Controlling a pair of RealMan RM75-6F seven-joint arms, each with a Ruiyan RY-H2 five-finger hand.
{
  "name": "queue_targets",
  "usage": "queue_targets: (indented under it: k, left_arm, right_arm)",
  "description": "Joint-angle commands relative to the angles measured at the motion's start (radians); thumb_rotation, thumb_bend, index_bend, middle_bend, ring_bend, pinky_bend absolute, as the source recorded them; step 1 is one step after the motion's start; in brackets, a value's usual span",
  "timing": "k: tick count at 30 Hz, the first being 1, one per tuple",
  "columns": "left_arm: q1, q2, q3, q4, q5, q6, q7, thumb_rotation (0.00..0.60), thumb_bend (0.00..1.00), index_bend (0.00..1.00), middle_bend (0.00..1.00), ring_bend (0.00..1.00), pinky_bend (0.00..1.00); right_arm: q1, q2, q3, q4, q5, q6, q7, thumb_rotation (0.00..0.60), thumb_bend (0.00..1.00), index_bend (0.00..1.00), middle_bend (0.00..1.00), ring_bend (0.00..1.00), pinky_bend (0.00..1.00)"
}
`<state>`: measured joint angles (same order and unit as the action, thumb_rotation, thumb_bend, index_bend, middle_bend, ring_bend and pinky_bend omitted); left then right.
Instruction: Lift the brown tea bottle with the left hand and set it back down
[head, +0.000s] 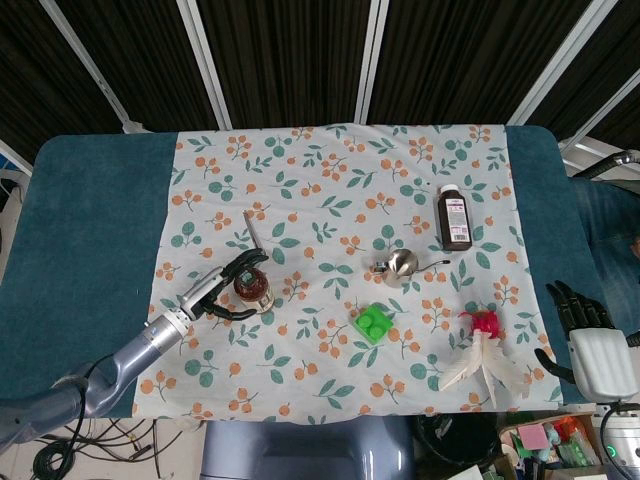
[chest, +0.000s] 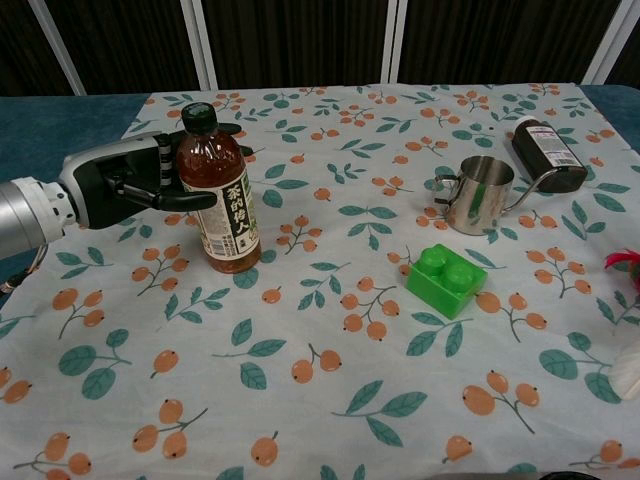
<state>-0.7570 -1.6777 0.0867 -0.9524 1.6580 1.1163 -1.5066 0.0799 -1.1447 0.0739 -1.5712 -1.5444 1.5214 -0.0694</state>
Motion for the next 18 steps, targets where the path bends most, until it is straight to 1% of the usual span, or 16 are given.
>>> queue_targets:
  k: [1, 18]
  left_arm:
    - [-0.001, 0.000, 0.002, -0.001, 0.001, -0.003, 0.002, 0.600, 0.24, 0.03, 0.08, 0.00, 0.00]
    - [-0.001, 0.013, 0.000, -0.025, -0.005, -0.007, 0.036, 0.600, 0.24, 0.03, 0.08, 0.00, 0.00]
  right_arm:
    - [0.000, 0.000, 0.000, 0.001, 0.000, 0.001, 0.001, 0.600, 0.10, 0.09, 0.06, 0.14, 0.16]
    - [-0.003, 0.000, -0.001, -0.003, -0.004, 0.010, 0.008, 0.600, 0.10, 0.09, 0.06, 0.14, 0.16]
